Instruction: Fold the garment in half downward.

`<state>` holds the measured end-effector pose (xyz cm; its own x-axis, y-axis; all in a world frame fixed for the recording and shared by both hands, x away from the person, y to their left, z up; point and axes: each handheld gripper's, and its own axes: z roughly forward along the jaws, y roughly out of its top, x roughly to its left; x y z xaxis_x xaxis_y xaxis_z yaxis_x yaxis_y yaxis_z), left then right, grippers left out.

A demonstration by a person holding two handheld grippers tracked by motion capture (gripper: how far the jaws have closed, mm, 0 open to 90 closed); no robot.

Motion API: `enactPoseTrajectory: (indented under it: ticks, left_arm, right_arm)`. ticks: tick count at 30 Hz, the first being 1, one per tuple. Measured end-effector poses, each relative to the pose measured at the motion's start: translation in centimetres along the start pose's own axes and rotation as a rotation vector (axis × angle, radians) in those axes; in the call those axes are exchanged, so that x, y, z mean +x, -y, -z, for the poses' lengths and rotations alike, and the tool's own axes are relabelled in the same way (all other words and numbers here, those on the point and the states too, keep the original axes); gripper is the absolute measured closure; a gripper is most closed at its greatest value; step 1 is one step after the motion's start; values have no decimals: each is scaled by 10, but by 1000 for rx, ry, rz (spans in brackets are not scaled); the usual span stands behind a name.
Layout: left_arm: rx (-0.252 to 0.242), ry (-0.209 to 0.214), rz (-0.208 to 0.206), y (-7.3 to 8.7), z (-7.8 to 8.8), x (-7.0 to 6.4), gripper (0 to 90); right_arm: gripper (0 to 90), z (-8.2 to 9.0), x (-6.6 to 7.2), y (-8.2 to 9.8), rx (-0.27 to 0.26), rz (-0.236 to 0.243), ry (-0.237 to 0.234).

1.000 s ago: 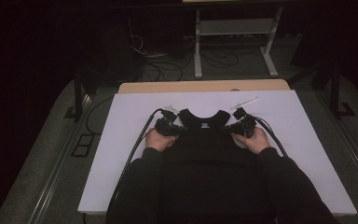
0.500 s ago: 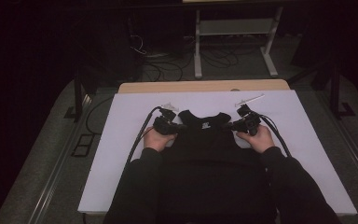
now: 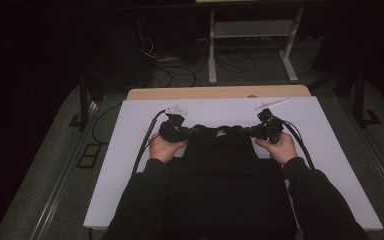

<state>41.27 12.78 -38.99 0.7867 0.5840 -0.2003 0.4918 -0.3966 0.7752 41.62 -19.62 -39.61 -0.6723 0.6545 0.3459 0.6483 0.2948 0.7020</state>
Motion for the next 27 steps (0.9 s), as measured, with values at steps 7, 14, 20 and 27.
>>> enactPoseTrajectory:
  ticks: [7,14,20,27]
  left_arm:
    - [-35,5,-10,1,14,-9,872]
    - [-56,13,-24,12,26,-20,872]
    - [-67,34,-24,26,32,-31,872]
    - [-81,43,-27,37,38,-44,872]
  right_arm:
    - [831,19,14,-2,-64,19,-18]
    - [831,31,29,7,-78,38,-36]
    - [831,35,40,21,-67,54,-41]
    - [830,38,50,38,-68,67,-44]
